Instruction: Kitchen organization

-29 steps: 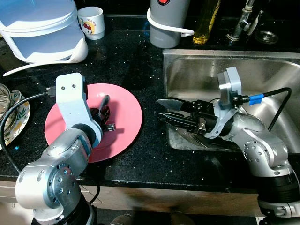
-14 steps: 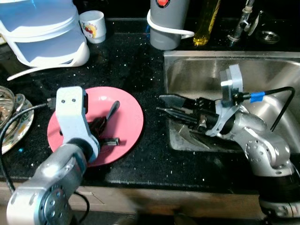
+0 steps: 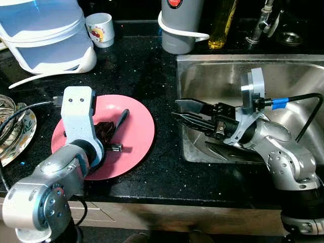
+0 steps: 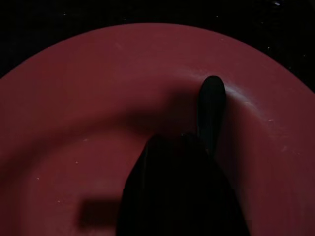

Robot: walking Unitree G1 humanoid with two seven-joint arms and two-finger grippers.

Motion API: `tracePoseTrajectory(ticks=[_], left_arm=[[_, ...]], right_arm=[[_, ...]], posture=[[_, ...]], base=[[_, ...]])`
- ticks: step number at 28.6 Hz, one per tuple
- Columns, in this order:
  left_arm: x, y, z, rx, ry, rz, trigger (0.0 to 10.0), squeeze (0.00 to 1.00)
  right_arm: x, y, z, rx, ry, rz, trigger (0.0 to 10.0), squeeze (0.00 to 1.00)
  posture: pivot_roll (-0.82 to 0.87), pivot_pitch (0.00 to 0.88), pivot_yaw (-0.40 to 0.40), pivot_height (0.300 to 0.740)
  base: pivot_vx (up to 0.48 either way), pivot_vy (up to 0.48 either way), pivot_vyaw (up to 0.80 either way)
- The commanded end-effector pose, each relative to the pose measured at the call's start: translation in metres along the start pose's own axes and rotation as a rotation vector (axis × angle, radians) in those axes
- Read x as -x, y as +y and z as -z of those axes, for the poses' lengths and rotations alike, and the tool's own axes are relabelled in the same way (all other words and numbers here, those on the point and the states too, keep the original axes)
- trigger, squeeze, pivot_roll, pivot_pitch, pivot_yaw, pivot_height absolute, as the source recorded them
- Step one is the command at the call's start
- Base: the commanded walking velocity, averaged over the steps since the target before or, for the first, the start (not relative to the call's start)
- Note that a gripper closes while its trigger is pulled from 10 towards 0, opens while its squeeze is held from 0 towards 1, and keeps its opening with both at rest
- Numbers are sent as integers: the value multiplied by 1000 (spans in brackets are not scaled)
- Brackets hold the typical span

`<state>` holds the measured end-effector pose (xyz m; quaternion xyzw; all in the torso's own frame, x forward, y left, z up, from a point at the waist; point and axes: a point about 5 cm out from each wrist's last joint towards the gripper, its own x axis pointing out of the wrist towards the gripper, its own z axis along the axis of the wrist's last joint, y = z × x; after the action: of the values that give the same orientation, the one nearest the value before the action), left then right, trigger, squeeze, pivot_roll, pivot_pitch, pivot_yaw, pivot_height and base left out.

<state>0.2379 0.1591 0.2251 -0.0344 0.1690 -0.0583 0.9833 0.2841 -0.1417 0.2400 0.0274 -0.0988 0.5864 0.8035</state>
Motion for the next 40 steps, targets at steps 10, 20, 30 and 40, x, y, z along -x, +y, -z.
tracePoseTrajectory(ticks=[10, 20, 30, 40], left_arm=[[-4, -12, -18, -26, -23, 141, 10000, 0], [-3, -26, -6, -28, 17, 243, 10000, 0], [2, -26, 16, -34, 99, 283, 10000, 0], [0, -7, -19, -62, -15, 162, 10000, 0]], right_arm=[[-1, 1, 1, 5, -1, 5, 10000, 0], [0, -1, 1, 9, 7, 15, 10000, 0], [1, -1, 1, 14, 15, 21, 10000, 0], [2, -2, 2, 13, 15, 21, 10000, 0]], posture=[[79, 146, -2, 740], [77, 149, -3, 740], [82, 143, -2, 740], [86, 136, -3, 740]], base=[[0, 0, 0], [0, 0, 0], [0, 0, 0], [0, 0, 0]])
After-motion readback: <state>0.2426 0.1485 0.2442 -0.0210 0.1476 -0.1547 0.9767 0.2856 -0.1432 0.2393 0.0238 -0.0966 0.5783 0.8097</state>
